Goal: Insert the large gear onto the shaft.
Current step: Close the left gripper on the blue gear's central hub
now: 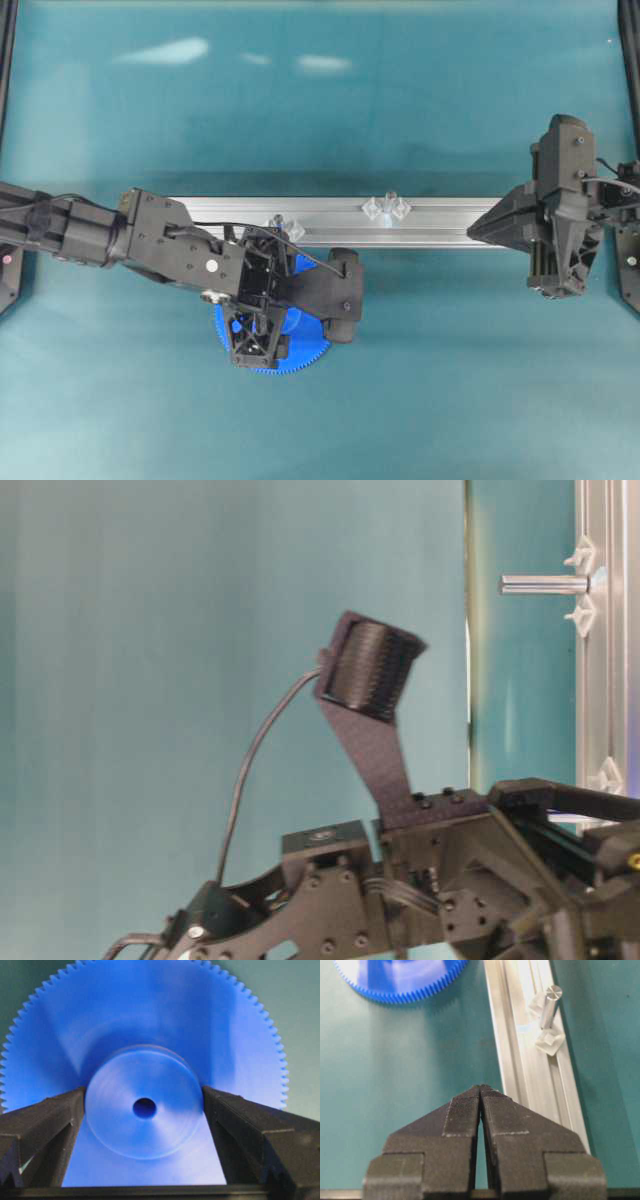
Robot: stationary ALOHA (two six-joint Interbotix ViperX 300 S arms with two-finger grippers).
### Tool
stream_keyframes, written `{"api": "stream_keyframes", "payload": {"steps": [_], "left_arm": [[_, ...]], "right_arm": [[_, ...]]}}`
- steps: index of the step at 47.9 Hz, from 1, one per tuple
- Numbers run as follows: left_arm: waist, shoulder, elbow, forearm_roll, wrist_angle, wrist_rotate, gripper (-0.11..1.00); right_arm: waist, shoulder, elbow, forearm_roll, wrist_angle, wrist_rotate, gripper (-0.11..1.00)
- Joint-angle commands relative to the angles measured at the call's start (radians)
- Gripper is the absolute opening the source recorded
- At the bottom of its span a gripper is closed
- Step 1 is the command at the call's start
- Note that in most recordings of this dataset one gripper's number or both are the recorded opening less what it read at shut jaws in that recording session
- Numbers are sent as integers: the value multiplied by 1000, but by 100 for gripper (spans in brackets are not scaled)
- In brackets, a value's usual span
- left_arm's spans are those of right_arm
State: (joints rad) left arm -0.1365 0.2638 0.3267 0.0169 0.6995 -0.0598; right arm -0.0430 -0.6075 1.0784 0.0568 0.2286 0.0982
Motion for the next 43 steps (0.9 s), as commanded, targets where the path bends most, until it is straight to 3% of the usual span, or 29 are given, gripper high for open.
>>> {"api": "stream_keyframes", "payload": {"steps": [1,43], "left_arm": [[-3,-8,-9,3,-6,0,94],[-3,3,9,3,-11,-15,94]], "right_arm": [[2,-3,-8,0,-3,11,8],[5,-3,-11,2,-3,11,8]]}}
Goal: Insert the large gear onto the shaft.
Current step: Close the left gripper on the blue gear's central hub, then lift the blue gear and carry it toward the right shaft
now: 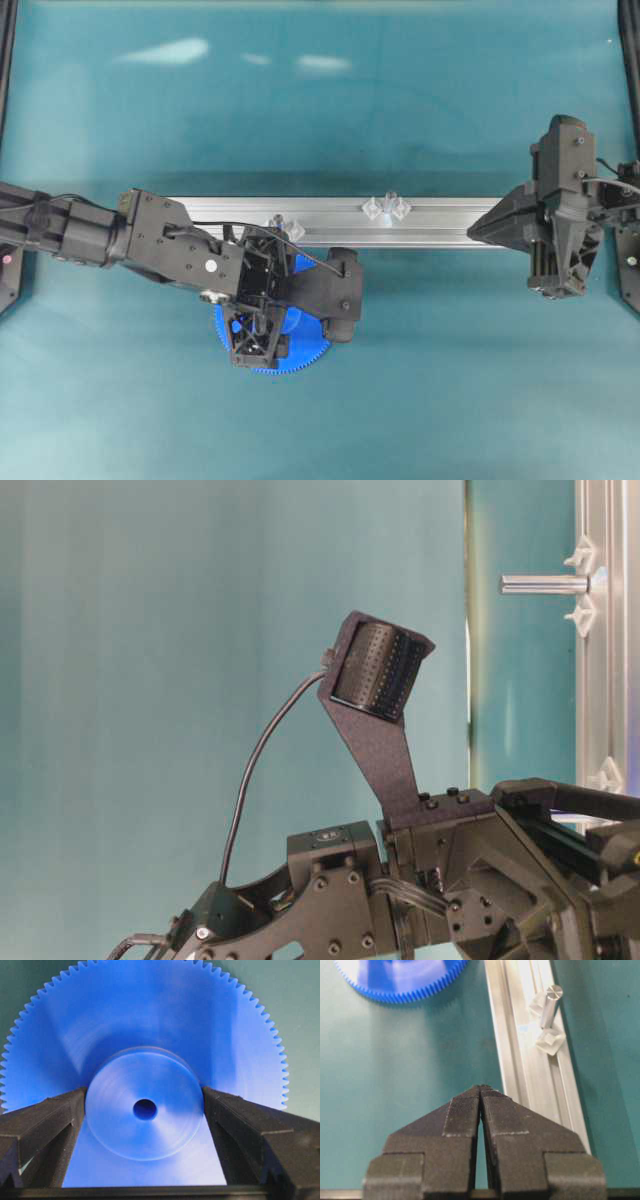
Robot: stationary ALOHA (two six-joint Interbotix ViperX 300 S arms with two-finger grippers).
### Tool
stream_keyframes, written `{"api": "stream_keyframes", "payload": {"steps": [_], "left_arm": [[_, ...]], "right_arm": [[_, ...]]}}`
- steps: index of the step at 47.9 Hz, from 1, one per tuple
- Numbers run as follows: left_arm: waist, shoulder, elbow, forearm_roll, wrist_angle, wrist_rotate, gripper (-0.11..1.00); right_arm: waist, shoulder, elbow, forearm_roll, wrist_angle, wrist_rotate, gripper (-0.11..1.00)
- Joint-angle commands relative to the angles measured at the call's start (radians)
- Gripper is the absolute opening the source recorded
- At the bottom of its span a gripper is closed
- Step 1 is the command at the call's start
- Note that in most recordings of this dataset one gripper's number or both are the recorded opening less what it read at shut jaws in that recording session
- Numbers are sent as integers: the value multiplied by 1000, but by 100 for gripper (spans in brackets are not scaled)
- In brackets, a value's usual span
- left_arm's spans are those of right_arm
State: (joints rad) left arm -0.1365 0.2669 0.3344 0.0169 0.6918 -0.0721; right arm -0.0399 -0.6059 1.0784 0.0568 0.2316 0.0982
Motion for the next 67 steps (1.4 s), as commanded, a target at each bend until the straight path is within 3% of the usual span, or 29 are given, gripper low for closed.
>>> {"api": "stream_keyframes", "payload": {"steps": [1,11,18,46,67], "left_arm": [[-3,0,3,2,-2,-3,94],[-3,6,-2,3,-3,-15,92],[-3,2,2,3,-3,-28,76],[-3,-41,-25,2,18,-29,76],[-3,-101,-149,3,225,-31,76]], "right_arm": [[2,-5,-11,2,-6,11,8],[3,-5,-9,0,-8,11,8],[3,-5,-9,2,-8,11,8],[5,-5,-8,2,-8,11,8],[5,-6,-8,2,-6,11,8]]}}
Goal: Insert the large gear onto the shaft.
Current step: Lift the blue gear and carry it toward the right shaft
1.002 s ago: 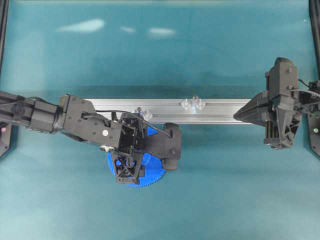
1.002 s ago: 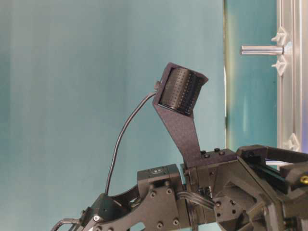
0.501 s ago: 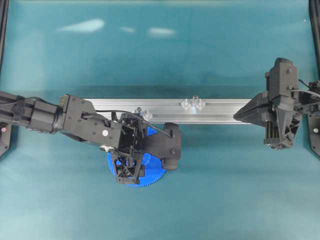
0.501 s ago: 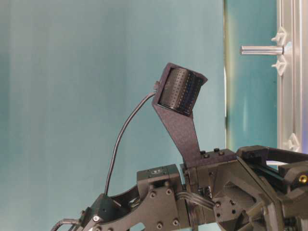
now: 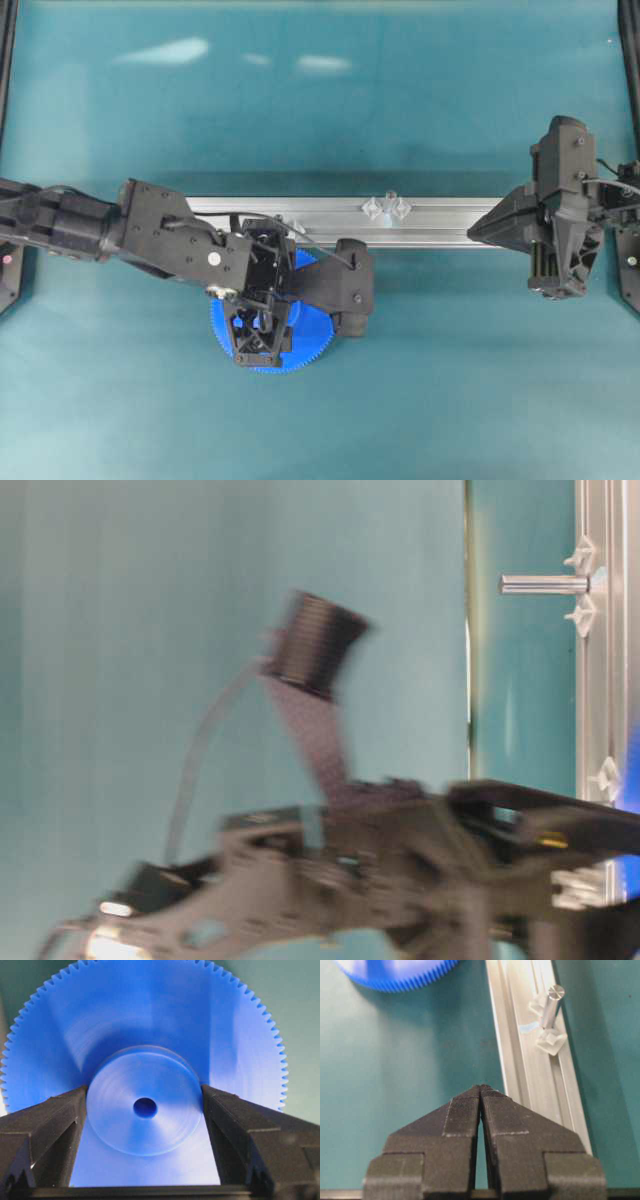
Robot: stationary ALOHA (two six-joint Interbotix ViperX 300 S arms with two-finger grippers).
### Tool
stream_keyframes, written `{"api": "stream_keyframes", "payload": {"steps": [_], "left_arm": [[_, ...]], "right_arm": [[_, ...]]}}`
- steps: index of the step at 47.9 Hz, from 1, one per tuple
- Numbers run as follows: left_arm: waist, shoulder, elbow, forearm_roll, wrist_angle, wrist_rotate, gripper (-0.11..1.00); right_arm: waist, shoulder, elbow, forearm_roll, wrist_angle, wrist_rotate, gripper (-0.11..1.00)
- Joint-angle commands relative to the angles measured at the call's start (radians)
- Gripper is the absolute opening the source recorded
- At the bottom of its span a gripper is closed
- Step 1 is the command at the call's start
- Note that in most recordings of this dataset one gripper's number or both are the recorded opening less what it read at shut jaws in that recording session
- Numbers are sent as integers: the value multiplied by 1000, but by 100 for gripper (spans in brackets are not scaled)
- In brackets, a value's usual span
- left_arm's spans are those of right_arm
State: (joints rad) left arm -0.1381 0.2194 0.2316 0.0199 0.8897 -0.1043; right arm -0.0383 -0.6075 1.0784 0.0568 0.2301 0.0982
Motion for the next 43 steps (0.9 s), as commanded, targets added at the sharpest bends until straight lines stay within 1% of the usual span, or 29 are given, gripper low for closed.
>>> {"api": "stream_keyframes", "payload": {"steps": [1,10,17,21,30,36,43], "left_arm": [[-2,-57,-51,0,35,0,76],[6,-89,-94,0,61,14,76],[38,-103,-135,2,100,20,76],[58,-110,-163,6,118,35,76],[100,-106,-229,6,133,114,76],[120,-97,-270,6,133,161,76],[143,-72,-322,6,133,212,76]], "right_arm": [[3,-3,-8,2,-5,11,8],[3,-3,-8,2,-5,11,8],[2,-11,0,2,-5,11,8],[2,-28,9,2,-5,12,8],[2,-97,35,3,-3,12,8],[2,-153,55,3,18,14,8],[-5,-238,87,3,87,60,8]]}}
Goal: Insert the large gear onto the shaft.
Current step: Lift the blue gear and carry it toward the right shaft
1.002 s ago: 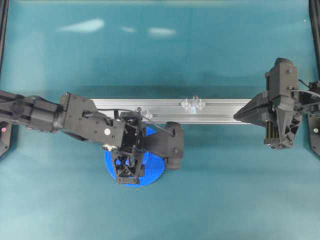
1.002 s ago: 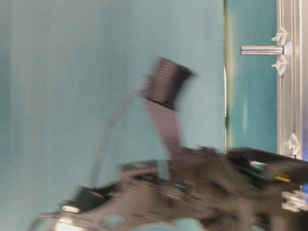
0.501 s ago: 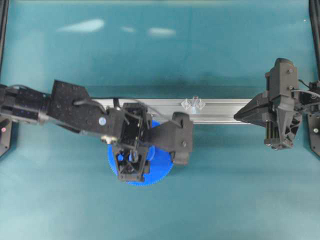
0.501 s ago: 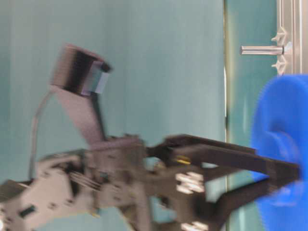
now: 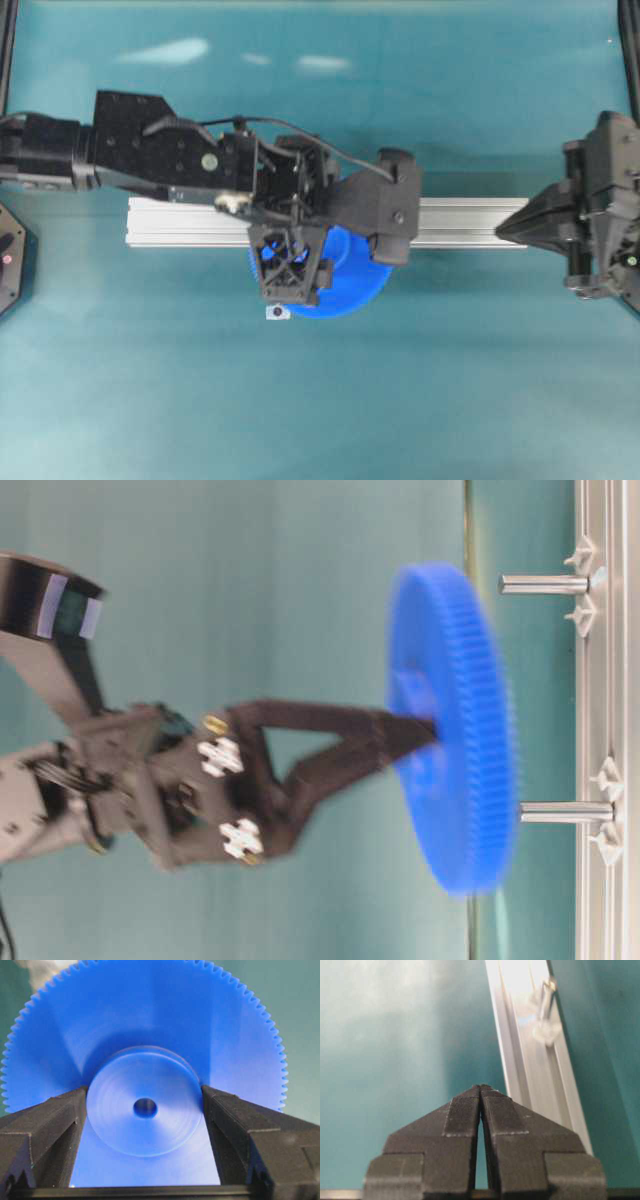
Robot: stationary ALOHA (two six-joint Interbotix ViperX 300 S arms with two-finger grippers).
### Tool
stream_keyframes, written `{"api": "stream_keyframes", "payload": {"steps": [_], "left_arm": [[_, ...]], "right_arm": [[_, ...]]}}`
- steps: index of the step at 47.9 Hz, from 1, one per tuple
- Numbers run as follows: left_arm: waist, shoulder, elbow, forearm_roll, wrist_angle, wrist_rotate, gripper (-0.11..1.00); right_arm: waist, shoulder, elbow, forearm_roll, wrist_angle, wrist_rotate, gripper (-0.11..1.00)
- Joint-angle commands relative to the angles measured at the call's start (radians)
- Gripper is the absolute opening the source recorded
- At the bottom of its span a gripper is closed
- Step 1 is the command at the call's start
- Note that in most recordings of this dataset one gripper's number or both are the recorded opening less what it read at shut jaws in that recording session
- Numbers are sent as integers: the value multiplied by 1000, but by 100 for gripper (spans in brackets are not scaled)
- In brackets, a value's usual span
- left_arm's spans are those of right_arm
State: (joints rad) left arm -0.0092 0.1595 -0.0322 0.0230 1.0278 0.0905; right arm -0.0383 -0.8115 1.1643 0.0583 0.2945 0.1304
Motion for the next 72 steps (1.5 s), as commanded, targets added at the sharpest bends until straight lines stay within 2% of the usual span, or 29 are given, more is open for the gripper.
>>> {"api": "stream_keyframes", "payload": {"steps": [1,11,22,42,54,72], "left_arm": [[18,-9,-66,3,-5,23,76],[49,52,-132,3,-5,77,76],[75,130,-206,3,-5,153,76],[112,275,-379,3,5,195,76],[121,353,-469,3,83,215,76],[143,388,-495,3,101,229,76]], "right_arm": [[-5,-48,6,2,32,37,8],[-6,-202,54,-3,92,118,8],[-5,-307,67,-9,209,126,8],[-6,-308,71,-17,227,126,8],[-6,-308,71,-15,227,126,8],[-6,-308,67,-17,227,126,8]]}}
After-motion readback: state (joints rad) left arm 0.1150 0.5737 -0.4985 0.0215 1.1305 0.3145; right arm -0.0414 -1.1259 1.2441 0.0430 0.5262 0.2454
